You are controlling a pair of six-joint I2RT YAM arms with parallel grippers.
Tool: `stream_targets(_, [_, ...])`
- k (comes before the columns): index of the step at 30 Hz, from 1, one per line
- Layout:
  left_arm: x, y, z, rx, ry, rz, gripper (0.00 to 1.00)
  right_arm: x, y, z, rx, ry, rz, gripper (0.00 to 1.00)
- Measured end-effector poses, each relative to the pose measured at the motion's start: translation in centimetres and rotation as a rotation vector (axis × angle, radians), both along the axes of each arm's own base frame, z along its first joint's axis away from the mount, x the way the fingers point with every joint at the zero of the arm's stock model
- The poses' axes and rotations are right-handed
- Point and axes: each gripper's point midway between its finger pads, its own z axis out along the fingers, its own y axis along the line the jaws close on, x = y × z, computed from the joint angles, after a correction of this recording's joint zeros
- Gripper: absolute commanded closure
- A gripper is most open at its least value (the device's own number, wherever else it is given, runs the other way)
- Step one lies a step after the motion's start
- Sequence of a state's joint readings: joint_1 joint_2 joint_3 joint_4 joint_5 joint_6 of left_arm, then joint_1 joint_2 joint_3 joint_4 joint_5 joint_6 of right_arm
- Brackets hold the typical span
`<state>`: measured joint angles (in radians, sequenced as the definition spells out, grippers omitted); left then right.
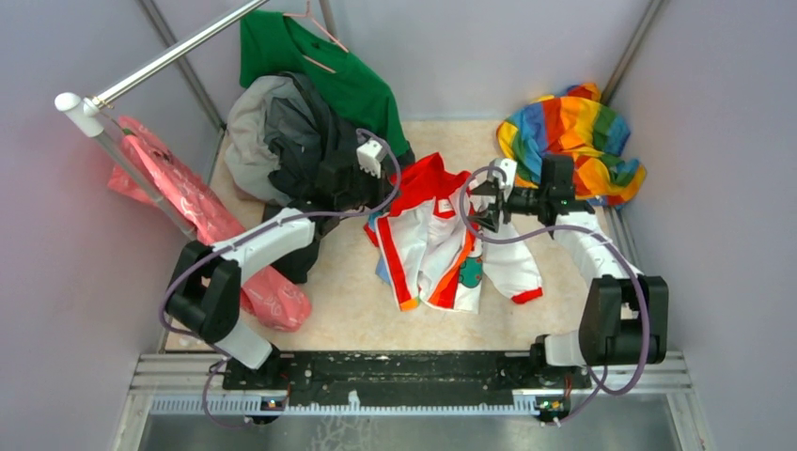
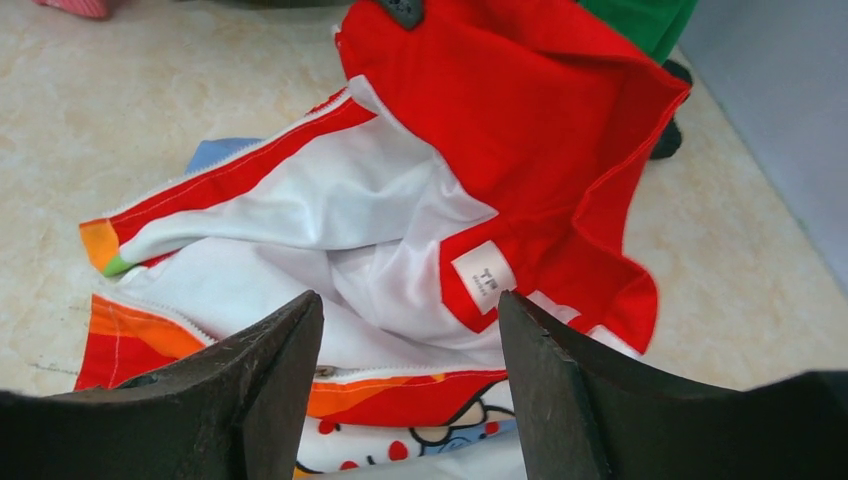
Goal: Zip up the jacket
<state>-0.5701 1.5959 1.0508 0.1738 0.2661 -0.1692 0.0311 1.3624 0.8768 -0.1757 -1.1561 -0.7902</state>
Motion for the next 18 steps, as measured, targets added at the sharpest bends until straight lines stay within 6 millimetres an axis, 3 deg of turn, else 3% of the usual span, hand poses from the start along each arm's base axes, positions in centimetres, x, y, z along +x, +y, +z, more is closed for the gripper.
stream_targets(6, [-1.1,-0.2,2.2,0.036,-0.098,-0.055,1.0,2.0,1.6,5.0,-0.044,-0.131,0.042,0.32])
stream_targets(10, [-1.6,0.0,3.0,0.064,-0.138,-0.078,1.0,3.7,2.7,7.2,-0.047,-0.159,0.031,0.28])
stream_targets(13, [-1.9,0.2,3.6,0.072,-0.168,-0.089,1.0,5.5,3.2,7.1,-0.057,-0.136,-0.006,0.28])
stream_targets(18, [-2.5,0.4,4.1,0.079,-0.195,-0.102,1.0,7.8,5.3,4.2,-0.12,-0.073,-0.034,0.29])
